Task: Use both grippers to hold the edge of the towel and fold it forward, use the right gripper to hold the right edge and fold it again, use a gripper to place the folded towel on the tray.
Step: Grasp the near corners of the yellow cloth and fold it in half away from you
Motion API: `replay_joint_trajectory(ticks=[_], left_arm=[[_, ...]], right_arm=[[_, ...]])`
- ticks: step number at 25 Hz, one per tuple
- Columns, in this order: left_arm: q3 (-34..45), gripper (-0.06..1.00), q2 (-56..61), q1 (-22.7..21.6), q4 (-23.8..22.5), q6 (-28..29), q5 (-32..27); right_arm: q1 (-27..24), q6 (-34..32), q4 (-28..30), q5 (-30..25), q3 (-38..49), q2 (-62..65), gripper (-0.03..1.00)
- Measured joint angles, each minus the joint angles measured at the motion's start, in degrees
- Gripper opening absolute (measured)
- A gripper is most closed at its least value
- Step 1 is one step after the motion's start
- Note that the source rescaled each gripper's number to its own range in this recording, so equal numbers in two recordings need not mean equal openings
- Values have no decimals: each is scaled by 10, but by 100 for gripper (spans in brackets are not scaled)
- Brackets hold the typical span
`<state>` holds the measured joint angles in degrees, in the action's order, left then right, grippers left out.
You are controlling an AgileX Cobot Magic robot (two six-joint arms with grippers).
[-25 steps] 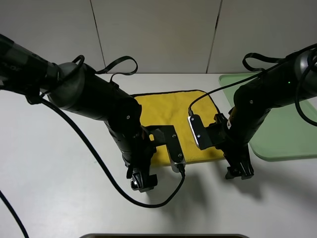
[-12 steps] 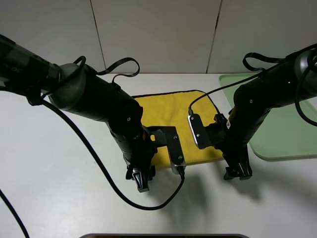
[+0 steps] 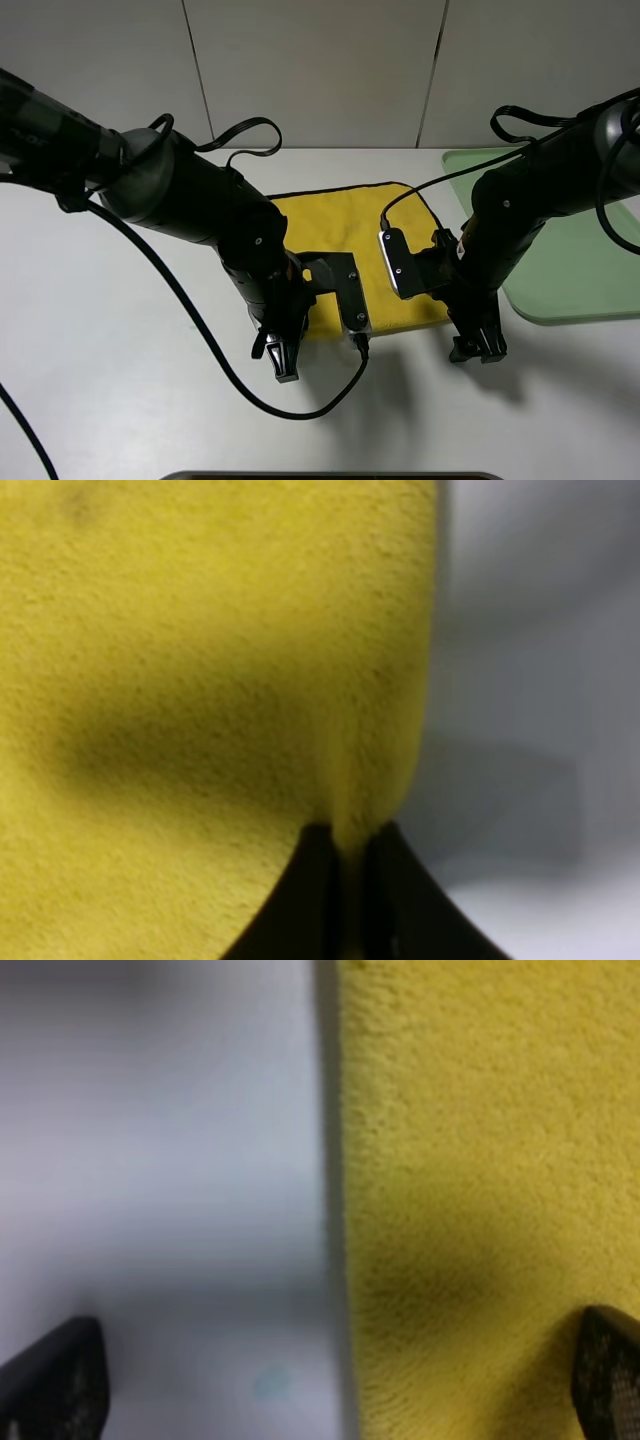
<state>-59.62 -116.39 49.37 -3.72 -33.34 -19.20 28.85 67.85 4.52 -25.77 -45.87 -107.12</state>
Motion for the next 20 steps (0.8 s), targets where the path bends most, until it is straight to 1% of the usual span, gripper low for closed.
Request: replay_joint_trajectory(ticks=[4,13,15,20], left_arm=[[0,1,0,0,-2,-1,0],[0,0,0,0,-12,-1,1],[0,0,0,0,-12,-1,1],[0,0,0,0,-12,-1,1]], right_arm=[[0,0,-1,0,0,0,100],[0,0,-3,0,0,0,100],[0,0,-3,0,0,0,95],[0,0,-3,2,0,0,73]])
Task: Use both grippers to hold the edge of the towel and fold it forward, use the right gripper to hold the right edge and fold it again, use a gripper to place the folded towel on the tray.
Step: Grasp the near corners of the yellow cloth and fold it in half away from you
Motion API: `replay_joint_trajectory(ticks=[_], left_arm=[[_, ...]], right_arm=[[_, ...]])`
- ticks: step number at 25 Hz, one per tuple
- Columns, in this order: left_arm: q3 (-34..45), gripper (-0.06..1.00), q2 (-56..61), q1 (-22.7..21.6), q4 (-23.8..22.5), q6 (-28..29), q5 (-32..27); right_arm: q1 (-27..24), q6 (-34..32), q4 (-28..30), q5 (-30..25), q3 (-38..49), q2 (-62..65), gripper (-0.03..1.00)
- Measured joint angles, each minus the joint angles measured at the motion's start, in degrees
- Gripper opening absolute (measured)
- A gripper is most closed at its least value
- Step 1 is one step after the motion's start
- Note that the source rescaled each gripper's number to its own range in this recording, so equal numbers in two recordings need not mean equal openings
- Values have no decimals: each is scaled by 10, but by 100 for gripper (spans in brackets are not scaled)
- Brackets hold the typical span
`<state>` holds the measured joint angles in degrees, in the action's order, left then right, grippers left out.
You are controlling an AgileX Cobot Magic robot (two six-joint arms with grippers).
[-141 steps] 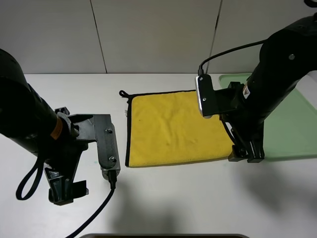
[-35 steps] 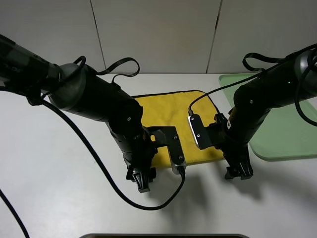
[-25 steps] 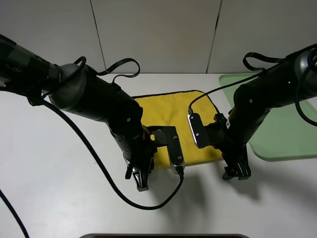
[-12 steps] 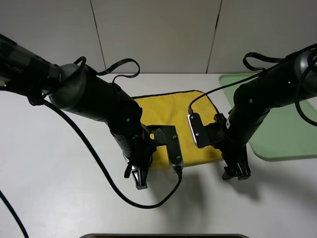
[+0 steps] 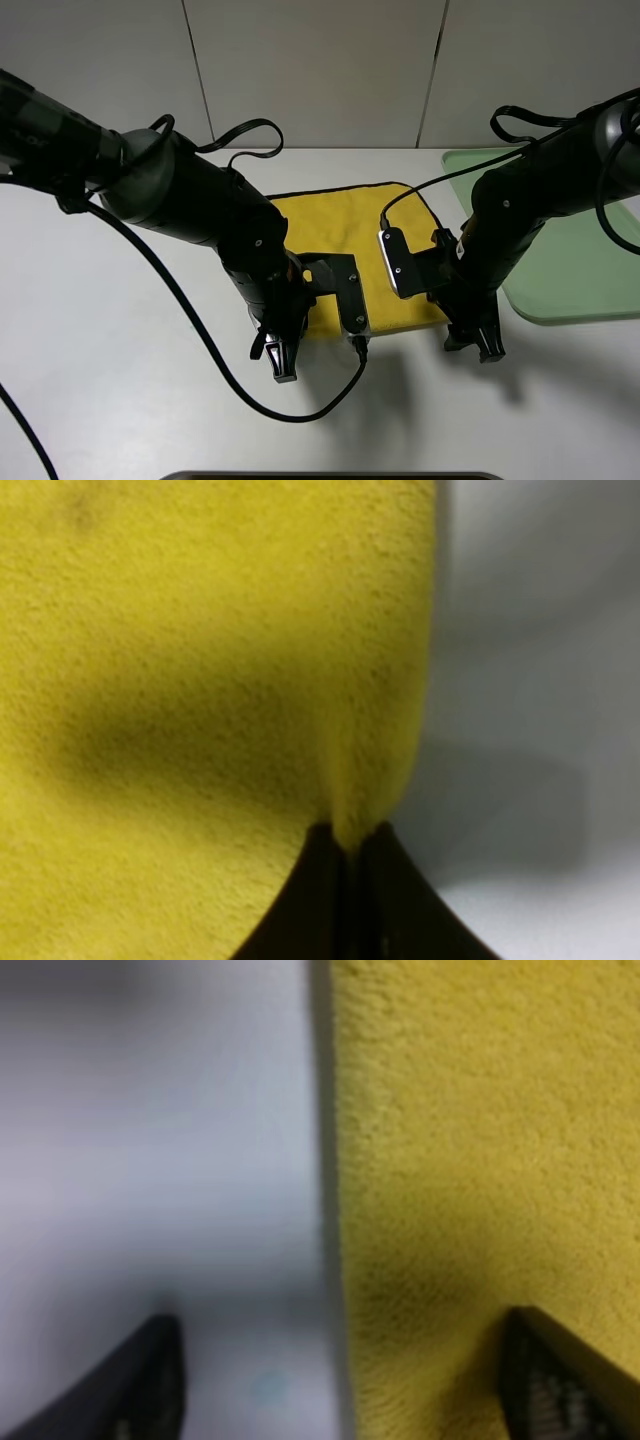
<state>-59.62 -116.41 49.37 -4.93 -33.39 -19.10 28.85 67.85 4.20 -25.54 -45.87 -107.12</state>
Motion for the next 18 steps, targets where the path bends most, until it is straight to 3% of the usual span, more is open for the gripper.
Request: replay_joint_trajectory(ticks=[3,11,18], left_arm=[[0,0,0,0,0,0,0],[0,0,0,0,0,0,1],[0,0,0,0,0,0,2]], right_arm=[[0,0,0,0,0,0,58],[0,0,0,2,0,0,3],[0,0,-2,2,0,0,0]])
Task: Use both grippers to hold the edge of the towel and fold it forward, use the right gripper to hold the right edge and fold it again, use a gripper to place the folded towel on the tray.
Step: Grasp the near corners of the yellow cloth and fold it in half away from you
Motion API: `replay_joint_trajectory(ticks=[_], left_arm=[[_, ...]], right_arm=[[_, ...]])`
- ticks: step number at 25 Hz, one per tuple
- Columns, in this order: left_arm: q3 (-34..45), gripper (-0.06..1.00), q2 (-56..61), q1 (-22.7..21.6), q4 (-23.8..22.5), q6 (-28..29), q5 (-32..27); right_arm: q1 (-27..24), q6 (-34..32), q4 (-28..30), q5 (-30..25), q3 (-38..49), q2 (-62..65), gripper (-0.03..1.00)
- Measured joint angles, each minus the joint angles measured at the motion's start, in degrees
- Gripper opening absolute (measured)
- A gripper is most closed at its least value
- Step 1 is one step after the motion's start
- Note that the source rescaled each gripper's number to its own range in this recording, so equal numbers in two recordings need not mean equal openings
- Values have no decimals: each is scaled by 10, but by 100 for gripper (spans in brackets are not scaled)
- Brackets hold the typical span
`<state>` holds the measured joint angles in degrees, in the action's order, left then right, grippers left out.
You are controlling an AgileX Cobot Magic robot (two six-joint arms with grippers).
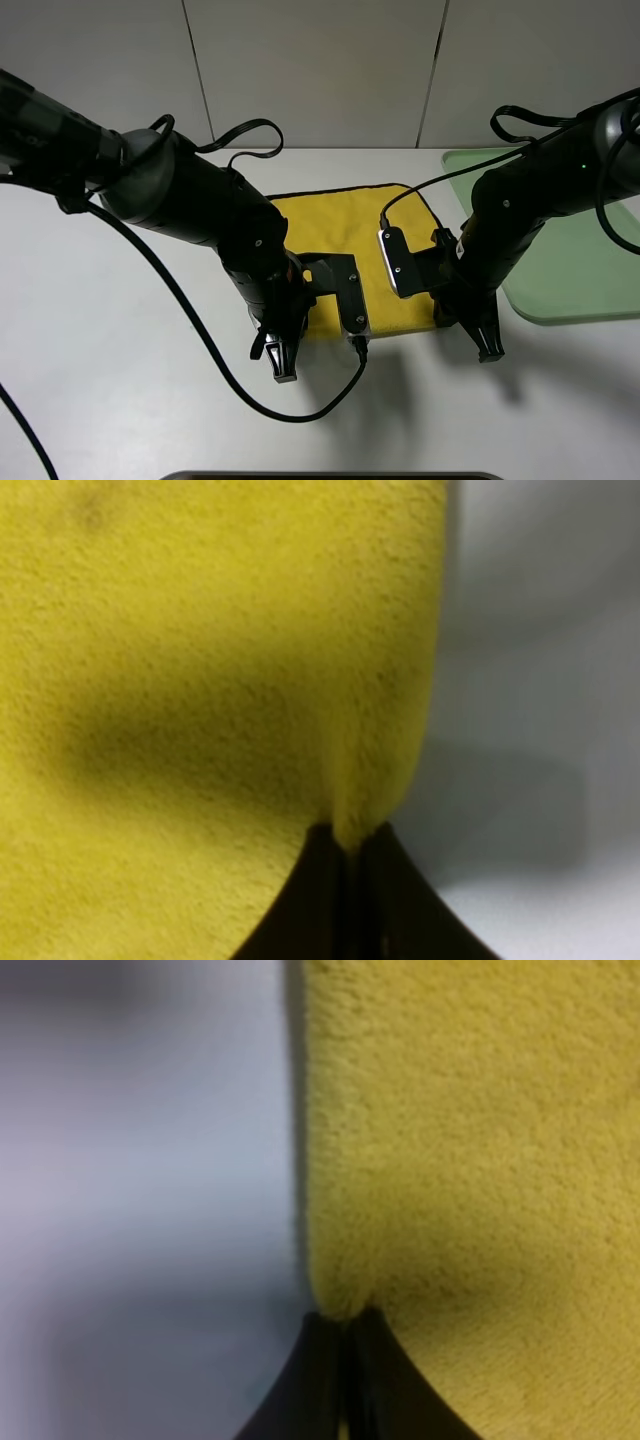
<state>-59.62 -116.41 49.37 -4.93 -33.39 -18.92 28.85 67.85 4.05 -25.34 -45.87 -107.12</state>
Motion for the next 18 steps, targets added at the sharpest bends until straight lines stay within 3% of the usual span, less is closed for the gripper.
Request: replay_joint_trajectory(ticks=[9,18], left_arm=[[0,0,0,0,-7,0,-3],[1,0,16,0,-40,0,-55]], right_arm=[[0,0,-2,-1,0,0,0],[0,-12,0,-18,0,48,0]])
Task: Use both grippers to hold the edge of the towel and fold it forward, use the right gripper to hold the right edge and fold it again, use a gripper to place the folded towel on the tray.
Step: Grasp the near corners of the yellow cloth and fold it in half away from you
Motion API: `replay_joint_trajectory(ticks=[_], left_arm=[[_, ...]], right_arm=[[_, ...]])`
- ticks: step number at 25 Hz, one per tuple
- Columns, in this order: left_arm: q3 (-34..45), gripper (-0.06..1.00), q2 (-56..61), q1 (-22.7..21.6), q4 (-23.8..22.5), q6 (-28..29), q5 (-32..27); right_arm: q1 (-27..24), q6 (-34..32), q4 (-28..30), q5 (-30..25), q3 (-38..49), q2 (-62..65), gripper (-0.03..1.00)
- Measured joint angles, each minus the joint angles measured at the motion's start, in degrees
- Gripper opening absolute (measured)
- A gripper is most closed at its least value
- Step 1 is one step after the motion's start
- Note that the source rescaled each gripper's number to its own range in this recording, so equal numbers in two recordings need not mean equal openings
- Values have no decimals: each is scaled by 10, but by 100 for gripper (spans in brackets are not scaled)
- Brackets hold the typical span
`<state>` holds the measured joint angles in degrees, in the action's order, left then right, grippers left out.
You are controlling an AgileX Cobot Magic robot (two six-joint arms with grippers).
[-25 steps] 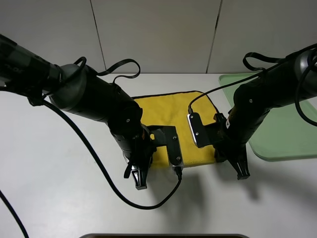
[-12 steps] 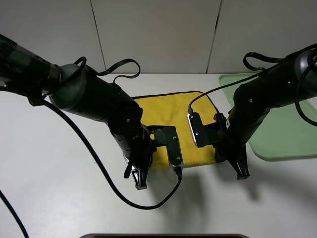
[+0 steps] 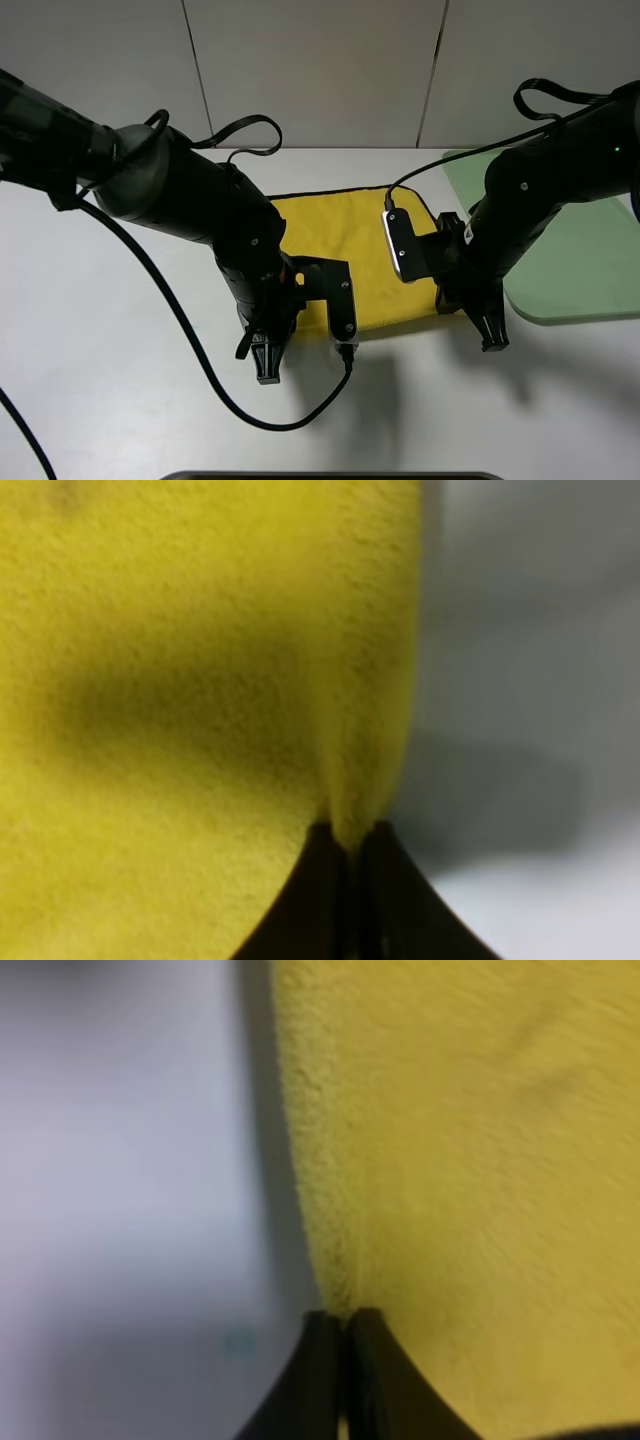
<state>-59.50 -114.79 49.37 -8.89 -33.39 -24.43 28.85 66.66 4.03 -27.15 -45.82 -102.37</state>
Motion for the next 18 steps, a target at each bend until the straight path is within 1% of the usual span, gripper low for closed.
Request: replay_joint_trajectory(ticks=[6,11,15,18], left_arm=[[0,0,45,0,-5,0,-17],[1,0,79,0,-6,0,-32],[1,0,97,0,-9,0,-57],[1,0,107,0,-16,0,-80]], right_arm=[[0,-13,-7,-14,0,41,0],[29,-19,-25,-20,0,71,0],[52,-55,-27,-41,0,85,0],[58,-94,-27,-68,0,90,0]])
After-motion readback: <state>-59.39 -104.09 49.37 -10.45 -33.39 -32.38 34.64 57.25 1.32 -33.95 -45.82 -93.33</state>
